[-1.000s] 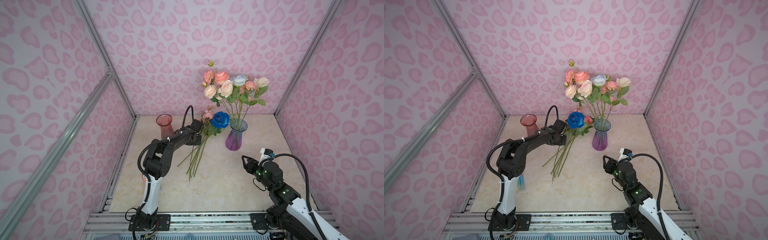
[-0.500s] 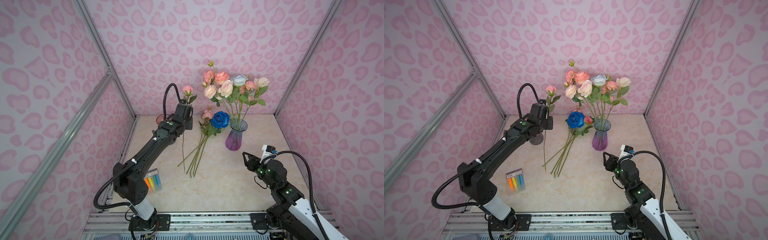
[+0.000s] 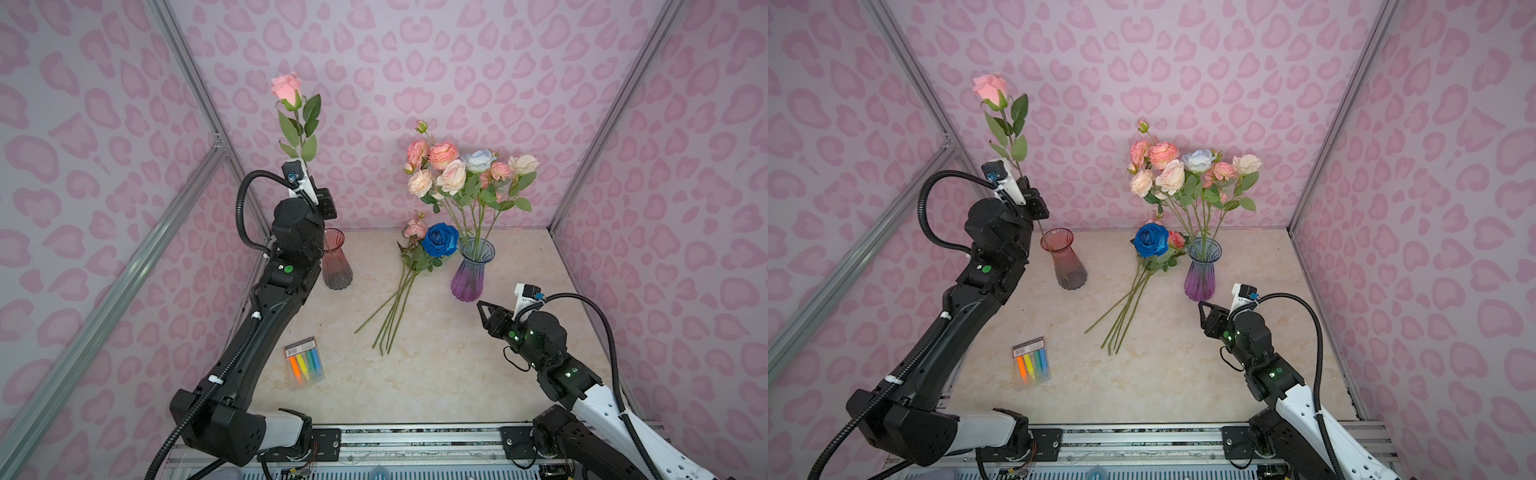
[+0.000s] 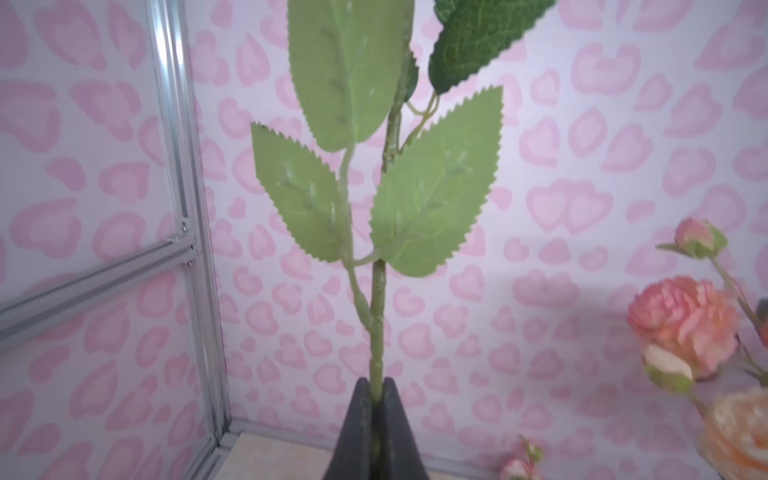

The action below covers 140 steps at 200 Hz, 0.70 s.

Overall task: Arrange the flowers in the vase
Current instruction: 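Lift the small pink rose high above the red vase with the left gripper, then lower the pink rose stem into the red vase with the left gripper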

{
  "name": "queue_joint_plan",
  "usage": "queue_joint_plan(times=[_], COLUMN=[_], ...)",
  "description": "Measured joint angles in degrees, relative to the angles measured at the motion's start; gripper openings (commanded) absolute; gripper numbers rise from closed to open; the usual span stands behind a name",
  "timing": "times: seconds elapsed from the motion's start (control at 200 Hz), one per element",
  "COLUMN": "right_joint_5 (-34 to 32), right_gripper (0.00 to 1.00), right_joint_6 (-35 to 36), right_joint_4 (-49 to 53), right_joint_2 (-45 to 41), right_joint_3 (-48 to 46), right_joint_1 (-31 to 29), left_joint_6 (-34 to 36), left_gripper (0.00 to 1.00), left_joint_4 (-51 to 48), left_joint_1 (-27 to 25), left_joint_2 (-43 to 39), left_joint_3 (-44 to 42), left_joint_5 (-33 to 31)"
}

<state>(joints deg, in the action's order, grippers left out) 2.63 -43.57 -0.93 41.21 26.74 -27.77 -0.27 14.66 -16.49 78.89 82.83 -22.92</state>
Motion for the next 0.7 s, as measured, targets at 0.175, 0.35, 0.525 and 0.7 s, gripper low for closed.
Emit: queue_joint_plan(times=[0.175, 0.35, 0.525, 0.7], right_joint_5=[0.15, 0.35, 0.39, 0.39], right_gripper=[0.49, 0.49, 0.49, 0.49], right_joint_6=[0.72, 1.33, 1.75, 1.75], right_joint_4=[-1.44, -1.64, -2.75, -4.04], right_joint_2=[3.63, 5.99, 7.89, 9.64], right_joint_3=[2.23, 3.61, 4.22, 4.22], right_joint_1=[-0.76, -0.98, -1.05, -1.16], left_joint_6=[2.08, 3.67, 5.75, 6.19], left_gripper=[0.03, 0.03, 0.03, 0.03], left_joint_4=[12.59, 19.71, 22.64, 22.62], left_joint_1=[3.56, 5.31, 6.19, 6.58], left_joint_2=[6.34, 12.46, 17.29, 19.17], left_joint_3=[2.32, 5.31, 7.37, 2.25], left_joint_5=[2.82, 5.01, 6.01, 6.45])
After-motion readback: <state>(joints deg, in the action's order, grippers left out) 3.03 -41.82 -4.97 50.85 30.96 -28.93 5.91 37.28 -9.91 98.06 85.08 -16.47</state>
